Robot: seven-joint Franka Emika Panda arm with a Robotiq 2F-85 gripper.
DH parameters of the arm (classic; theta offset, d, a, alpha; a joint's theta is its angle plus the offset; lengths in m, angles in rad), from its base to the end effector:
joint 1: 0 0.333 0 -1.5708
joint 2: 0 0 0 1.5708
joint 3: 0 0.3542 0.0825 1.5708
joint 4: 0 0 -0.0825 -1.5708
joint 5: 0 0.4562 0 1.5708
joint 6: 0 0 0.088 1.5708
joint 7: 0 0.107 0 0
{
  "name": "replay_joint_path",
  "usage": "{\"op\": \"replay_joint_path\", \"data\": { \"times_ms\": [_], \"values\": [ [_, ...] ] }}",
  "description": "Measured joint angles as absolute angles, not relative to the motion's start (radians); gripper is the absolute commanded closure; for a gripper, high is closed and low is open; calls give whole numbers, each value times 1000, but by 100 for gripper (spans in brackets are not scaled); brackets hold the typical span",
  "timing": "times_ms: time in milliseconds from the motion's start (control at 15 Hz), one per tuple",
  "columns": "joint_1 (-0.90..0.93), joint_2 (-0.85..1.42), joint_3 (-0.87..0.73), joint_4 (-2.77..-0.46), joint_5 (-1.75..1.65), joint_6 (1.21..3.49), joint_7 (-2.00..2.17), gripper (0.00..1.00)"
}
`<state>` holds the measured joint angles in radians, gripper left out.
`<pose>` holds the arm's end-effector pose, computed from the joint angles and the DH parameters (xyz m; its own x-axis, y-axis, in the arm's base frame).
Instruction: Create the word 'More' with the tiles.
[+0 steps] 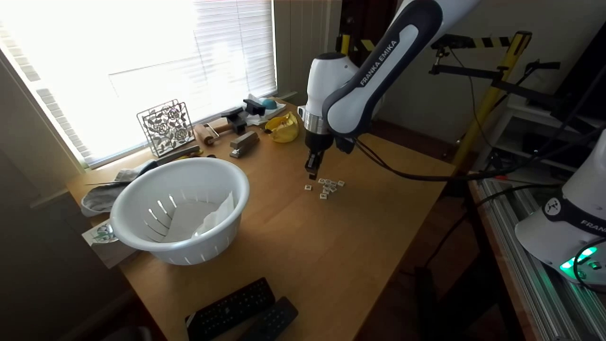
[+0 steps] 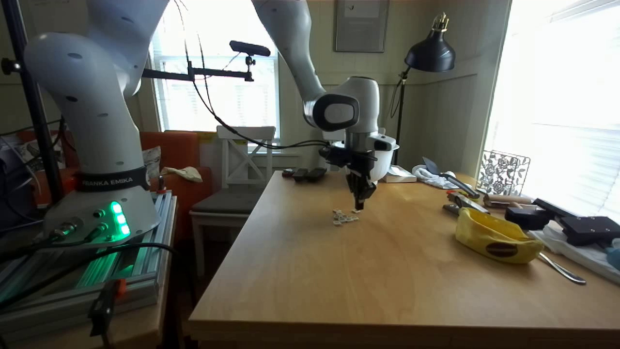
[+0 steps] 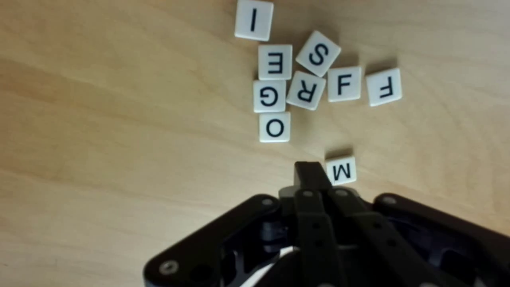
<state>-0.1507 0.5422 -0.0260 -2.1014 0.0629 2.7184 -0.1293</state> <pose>0.6291 -0.1150 0.1324 0.9921 -0.0994 0.0763 -0.0991 -0.9951 -0.0069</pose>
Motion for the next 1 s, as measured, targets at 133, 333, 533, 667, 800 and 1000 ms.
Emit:
{"op": "replay_joint_path", "data": {
  "times_ms": [133,333,533,667,800,1000],
  "values": [
    [-151,542,-33,-2113,63,2718,-123,100],
    [-151,542,-39,-2129,63,2718,-114,100],
    [-153,542,-42,-2143,63,2718,-105,100],
    [-154,541,-44,-2145,63,2718,-102,100],
    [-156,541,-44,-2145,63,2718,-99,100],
    [-159,541,-44,-2145,63,2718,-99,100]
  ]
}}
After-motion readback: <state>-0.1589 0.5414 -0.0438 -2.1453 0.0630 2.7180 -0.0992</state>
